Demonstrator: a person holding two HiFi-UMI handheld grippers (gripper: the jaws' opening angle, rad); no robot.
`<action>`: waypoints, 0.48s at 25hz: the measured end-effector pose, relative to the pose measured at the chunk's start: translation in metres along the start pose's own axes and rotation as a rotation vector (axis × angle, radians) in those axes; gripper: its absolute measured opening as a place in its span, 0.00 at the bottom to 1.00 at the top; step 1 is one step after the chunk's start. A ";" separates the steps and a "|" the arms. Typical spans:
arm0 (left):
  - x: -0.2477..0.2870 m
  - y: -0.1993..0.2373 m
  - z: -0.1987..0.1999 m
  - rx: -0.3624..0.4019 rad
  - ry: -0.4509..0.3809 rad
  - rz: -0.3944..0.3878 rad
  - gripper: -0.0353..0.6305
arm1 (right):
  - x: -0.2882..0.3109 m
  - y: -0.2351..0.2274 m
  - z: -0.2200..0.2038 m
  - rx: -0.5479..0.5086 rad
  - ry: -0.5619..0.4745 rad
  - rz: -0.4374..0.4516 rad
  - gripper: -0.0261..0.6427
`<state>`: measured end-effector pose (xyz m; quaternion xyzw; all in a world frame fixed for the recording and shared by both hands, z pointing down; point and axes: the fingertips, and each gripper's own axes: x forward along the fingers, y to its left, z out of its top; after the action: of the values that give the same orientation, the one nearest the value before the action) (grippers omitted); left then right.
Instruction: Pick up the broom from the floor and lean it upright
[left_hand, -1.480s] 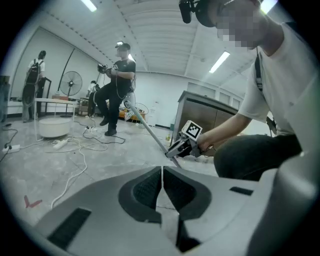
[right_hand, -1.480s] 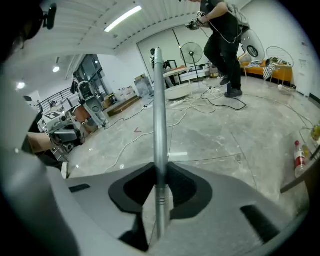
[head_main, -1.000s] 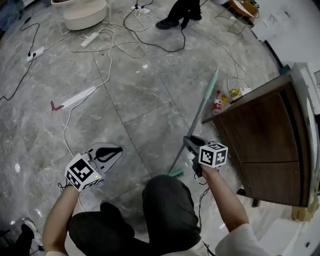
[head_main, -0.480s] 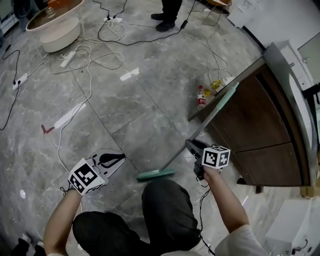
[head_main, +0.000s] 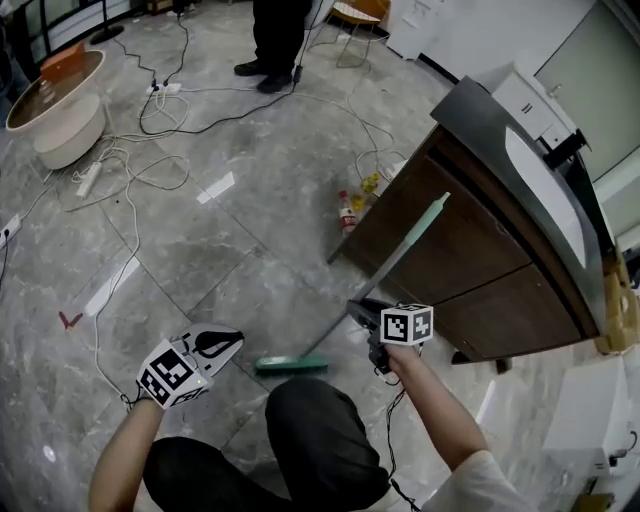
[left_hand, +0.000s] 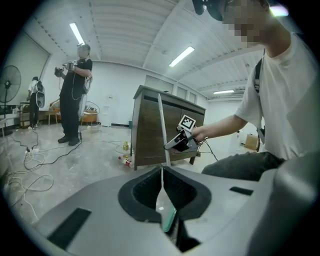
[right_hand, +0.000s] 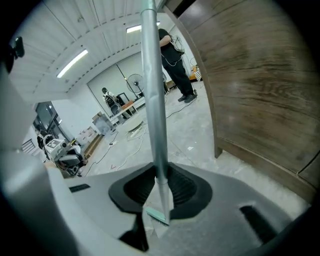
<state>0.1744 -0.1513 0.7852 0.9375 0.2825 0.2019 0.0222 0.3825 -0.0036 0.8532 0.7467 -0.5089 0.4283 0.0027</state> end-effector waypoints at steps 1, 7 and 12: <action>0.005 -0.002 0.004 0.002 -0.001 -0.011 0.07 | -0.005 -0.007 0.001 0.006 -0.003 -0.013 0.16; 0.030 -0.012 0.010 0.011 0.008 -0.034 0.07 | -0.019 -0.053 0.008 0.020 -0.010 -0.092 0.16; 0.039 -0.014 0.002 0.018 0.009 -0.022 0.07 | -0.019 -0.086 0.007 0.045 -0.018 -0.133 0.16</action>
<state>0.1978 -0.1186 0.7959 0.9335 0.2949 0.2034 0.0145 0.4503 0.0491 0.8738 0.7828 -0.4484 0.4315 0.0099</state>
